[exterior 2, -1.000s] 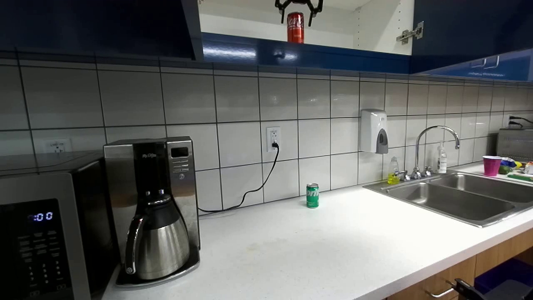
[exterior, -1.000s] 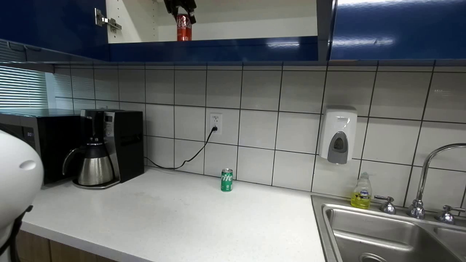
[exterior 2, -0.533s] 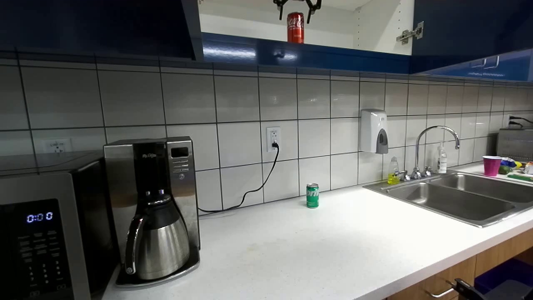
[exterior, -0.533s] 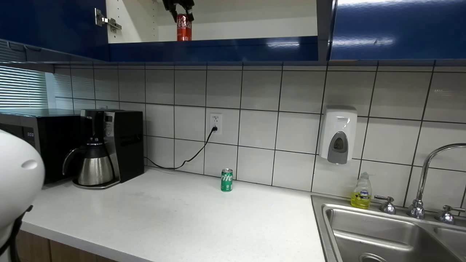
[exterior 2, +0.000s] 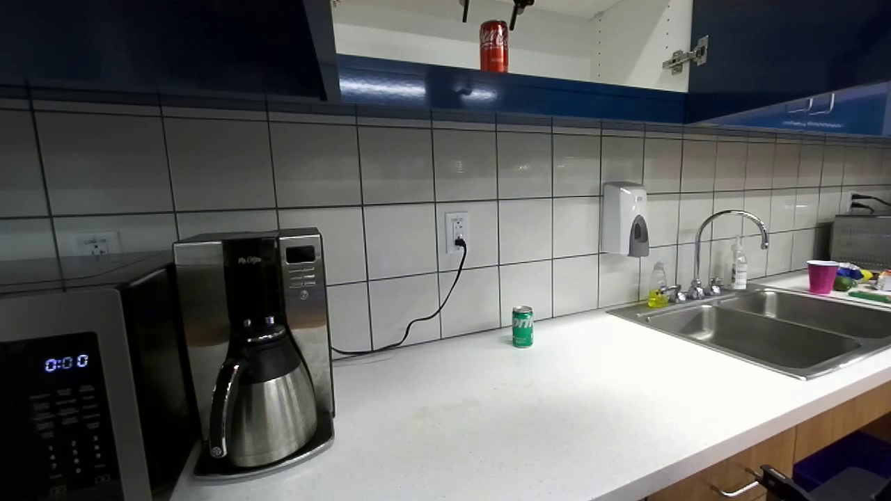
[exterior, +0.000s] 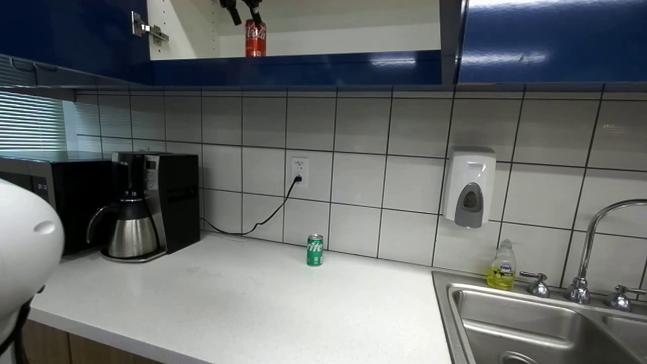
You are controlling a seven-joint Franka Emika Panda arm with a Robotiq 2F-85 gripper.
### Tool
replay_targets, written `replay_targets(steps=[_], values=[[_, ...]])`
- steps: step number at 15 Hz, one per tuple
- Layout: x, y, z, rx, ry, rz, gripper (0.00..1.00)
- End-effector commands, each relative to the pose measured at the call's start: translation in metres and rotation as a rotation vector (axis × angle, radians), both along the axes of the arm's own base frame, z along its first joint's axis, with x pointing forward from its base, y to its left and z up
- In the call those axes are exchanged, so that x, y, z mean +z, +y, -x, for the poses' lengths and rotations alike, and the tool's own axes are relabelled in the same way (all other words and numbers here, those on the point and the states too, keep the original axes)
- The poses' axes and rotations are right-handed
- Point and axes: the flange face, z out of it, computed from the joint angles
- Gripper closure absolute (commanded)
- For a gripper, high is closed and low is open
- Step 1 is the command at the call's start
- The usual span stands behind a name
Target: Put the red can in the open upper cabinet.
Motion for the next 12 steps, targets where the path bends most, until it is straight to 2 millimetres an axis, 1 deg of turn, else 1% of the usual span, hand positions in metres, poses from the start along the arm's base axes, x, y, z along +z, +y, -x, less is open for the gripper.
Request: replay_targets(steps=[1,4,8,10,12], values=[[-0.001,0.005,0.030,0.007,0.037,-0.015,0.00],[-0.009,0.010,0.052,0.028,0.064,-0.024,0.00],[-0.030,0.019,0.086,0.065,0.070,-0.022,0.00],[-0.046,0.024,0.102,0.083,0.087,-0.023,0.00],[-0.067,0.028,0.117,0.106,0.109,-0.026,0.00]])
